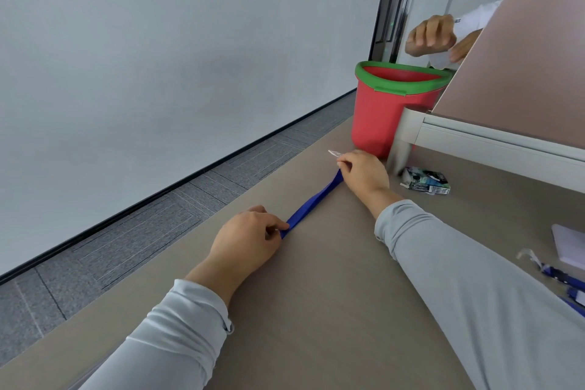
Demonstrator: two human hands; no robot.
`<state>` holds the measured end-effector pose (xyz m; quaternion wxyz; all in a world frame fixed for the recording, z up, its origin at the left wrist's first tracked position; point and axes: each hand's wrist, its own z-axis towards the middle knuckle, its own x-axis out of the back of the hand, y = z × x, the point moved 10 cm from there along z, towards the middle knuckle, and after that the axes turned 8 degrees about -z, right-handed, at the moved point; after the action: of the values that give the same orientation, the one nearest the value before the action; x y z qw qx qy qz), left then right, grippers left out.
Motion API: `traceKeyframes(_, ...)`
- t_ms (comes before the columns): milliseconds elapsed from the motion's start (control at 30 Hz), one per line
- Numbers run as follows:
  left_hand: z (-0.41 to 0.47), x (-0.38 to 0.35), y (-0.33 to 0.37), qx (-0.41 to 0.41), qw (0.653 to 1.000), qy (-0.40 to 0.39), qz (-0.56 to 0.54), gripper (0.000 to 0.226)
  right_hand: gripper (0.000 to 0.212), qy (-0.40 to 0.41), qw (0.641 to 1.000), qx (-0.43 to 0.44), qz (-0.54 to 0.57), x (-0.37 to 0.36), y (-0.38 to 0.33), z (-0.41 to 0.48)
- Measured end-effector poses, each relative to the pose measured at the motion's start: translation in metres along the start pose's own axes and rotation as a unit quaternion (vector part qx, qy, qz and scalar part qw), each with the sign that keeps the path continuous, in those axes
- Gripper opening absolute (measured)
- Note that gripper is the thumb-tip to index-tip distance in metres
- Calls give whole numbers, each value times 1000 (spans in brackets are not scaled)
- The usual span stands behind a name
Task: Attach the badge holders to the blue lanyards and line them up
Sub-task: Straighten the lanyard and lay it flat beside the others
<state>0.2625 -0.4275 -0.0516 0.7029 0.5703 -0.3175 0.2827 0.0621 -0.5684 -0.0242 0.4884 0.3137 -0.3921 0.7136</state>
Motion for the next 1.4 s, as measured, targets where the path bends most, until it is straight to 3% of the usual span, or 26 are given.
traceKeyframes(267, 0, -2, 1, -2, 1000, -5, 7, 31, 47, -139, 986, -21, -88, -30, -6, -18)
traceKeyframes(400, 1, -2, 2, -8, 1000, -9, 17, 31, 81, -277, 952, -19, -132, -54, -8, -32)
traceKeyframes(467, 0, -3, 3, -10, 1000, -15, 25, 31, 86, -308, 942, -15, -135, -55, -8, -36)
traceKeyframes(700, -1, 0, 8, -12, 996, -17, 83, 31, 75, -314, 943, 50, -93, -55, -21, -36)
traceKeyframes(900, 3, -4, 11, -13, 986, -47, 157, 34, 80, -317, 938, 29, -136, -60, -20, -29)
traceKeyframes(1067, 4, 4, 17, -14, 982, -88, 169, 38, 70, -215, 971, 57, -87, -29, -40, -36)
traceKeyframes(1400, -68, 67, 6, -7, 984, -40, 171, 30, 62, -294, 950, 92, -60, -8, -120, -106)
